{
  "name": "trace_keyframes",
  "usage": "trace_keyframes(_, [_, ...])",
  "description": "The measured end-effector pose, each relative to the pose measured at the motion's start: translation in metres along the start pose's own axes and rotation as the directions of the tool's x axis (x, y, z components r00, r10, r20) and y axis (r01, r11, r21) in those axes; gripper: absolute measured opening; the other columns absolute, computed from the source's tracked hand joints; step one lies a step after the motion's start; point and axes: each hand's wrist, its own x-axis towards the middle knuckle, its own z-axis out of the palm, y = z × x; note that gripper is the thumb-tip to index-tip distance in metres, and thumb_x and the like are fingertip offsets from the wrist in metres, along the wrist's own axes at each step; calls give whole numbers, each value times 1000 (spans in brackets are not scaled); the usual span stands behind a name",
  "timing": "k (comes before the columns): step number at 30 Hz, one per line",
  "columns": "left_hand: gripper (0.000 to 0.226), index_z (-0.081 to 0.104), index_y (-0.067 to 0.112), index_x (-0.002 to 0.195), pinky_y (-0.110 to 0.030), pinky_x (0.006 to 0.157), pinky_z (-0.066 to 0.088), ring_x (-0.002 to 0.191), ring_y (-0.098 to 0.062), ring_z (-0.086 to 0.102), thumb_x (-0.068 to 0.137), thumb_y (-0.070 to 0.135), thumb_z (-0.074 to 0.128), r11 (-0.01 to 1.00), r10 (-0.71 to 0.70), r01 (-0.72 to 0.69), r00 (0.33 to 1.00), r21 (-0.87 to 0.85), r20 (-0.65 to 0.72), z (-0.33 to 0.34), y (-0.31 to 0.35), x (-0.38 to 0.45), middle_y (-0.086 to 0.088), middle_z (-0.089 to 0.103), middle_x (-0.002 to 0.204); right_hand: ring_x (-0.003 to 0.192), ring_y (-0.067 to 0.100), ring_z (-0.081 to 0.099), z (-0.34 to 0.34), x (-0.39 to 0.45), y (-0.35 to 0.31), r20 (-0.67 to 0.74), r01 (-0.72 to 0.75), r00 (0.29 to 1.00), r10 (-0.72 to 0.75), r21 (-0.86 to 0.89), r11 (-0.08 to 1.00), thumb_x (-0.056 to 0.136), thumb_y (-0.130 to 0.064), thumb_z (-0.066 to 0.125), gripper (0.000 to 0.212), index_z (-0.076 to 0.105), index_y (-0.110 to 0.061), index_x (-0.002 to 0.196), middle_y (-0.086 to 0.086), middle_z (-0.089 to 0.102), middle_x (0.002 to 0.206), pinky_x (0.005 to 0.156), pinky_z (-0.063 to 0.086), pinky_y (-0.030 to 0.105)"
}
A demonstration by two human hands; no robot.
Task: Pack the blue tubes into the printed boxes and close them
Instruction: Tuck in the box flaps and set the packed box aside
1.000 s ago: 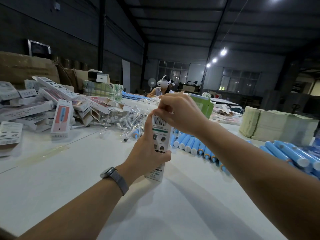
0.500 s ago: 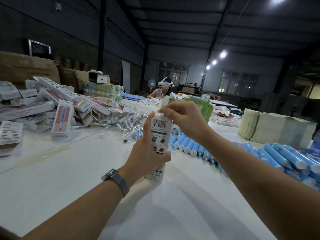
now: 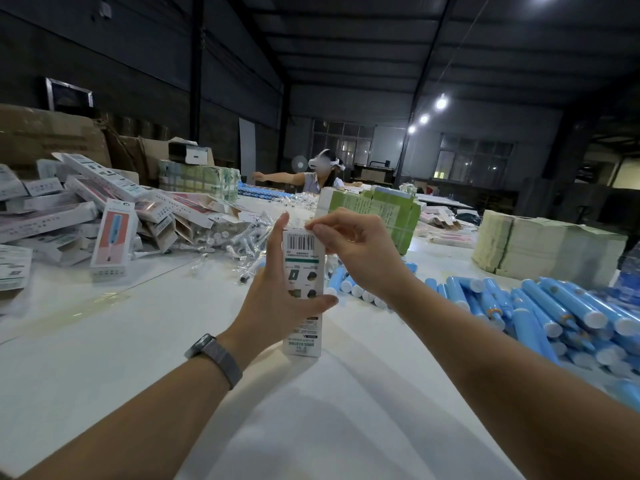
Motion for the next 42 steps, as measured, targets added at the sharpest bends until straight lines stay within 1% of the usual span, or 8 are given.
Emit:
trace_keyframes(3, [130, -8, 80, 129, 2, 65, 43, 96, 23, 56, 67, 25, 92, 1000, 27, -27, 1000, 1, 10, -1, 1, 0, 59, 45, 105, 94, 22, 68, 2, -1, 1, -12, -15, 1000, 15, -1, 1000, 94, -9, 63, 12, 74, -8, 98, 3, 69, 96, 85, 58, 44])
trace_keyframes(9, [108, 14, 76, 121, -5, 65, 50, 89, 5, 66, 67, 24, 92, 997, 81, -81, 996, 2, -28, 0, 0, 1, 22, 64, 99, 90, 21, 70, 2, -4, 5, -49, -16, 999, 16, 5, 1000, 94, -8, 63, 10, 73, -5, 97, 8, 71, 98, 78, 60, 41])
trace_keyframes(15, [64, 31, 61, 113, -13, 58, 53, 78, -3, 71, 90, 18, 72, 993, 114, -115, 993, -31, -39, 0, 4, 7, 20, 67, 98, 93, 23, 70, 0, -8, 10, -65, -4, 998, 6, 28, 1000, 94, -1, 60, 15, 68, -13, 90, 12, 70, 103, 75, 62, 40])
trace_keyframes(19, [62, 32, 60, 112, -15, 59, 55, 80, -4, 71, 91, 17, 71, 993, 115, -116, 992, -35, -47, -1, 5, 8, 8, 69, 97, 96, 25, 68, 6, -9, 9, -98, -11, 995, 11, 2, 1000, 95, -2, 58, 14, 68, -12, 93, 11, 69, 103, 78, 60, 47])
trace_keyframes(29, [28, 39, 53, 117, -36, 69, 59, 89, -9, 71, 96, 35, 45, 987, 133, -132, 991, -93, -1, -4, 11, 5, 17, 67, 101, 91, 11, 63, 12, -15, 13, -164, 23, 985, -62, -233, 972, 93, -16, 63, 5, 68, -16, 94, -8, 65, 100, 75, 57, 47])
trace_keyframes(32, [28, 38, 57, 119, -28, 63, 60, 83, -9, 73, 97, 41, 46, 982, 170, -172, 985, -80, -32, -5, 11, 1, 16, 69, 103, 97, 15, 62, 15, -19, 14, -109, 45, 990, -88, -344, 938, 91, -23, 62, 19, 64, -17, 110, -7, 62, 111, 78, 56, 47])
trace_keyframes(37, [51, 43, 59, 124, -27, 62, 57, 86, -11, 73, 104, 12, 48, 989, 88, -93, 995, -112, -54, -5, 7, -1, 15, 72, 104, 119, 18, 55, 22, -32, 14, -56, -6, 998, -19, -410, 912, 92, -37, 62, 51, 46, -21, 138, -9, 47, 142, 90, 52, 49])
trace_keyframes(42, [49, 49, 60, 136, -25, 64, 58, 97, -12, 73, 98, 30, 37, 959, 15, -6, 999, -282, 31, -7, 5, -1, 16, 71, 116, 136, 21, 40, 24, -38, 18, -98, -186, 982, 159, -431, 883, 88, -55, 62, 84, 16, -35, 155, -6, 37, 152, 105, 43, 51])
